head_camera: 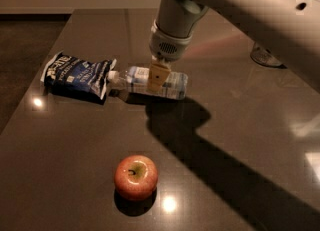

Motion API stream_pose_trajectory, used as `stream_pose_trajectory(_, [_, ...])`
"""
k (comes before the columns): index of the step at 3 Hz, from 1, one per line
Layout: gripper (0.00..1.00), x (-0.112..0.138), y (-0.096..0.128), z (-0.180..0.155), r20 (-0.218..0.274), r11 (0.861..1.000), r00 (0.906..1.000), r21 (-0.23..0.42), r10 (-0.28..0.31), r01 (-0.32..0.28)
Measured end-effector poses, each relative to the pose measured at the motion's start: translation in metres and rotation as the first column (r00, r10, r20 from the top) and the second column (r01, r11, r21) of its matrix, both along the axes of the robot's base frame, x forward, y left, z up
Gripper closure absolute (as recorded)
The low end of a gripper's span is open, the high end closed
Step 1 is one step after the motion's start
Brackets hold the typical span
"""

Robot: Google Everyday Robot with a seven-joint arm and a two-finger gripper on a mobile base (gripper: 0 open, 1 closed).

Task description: Move blue plastic bottle near blue chip bag

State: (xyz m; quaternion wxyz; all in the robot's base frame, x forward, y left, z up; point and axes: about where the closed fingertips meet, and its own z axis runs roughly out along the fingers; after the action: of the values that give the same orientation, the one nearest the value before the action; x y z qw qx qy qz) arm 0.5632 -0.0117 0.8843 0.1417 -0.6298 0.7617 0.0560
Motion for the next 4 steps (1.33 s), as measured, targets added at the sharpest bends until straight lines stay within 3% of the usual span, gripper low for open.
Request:
stream_pose_trajectory(1, [0.82, 0.007, 0.026, 0.000, 0.002, 0.999, 0.9999, 0.035, 0.016, -0.016])
stream_pose_trajectory(2, [0.58, 0.008, 0.048, -0.003, 0.013, 0.997, 0.9997, 0.072, 0.023, -0.024])
stream_pose_trajectory(4, [0.12, 0.007, 0.048, -0.003, 0.014, 0.997, 0.9996, 0.070, 0.025, -0.026])
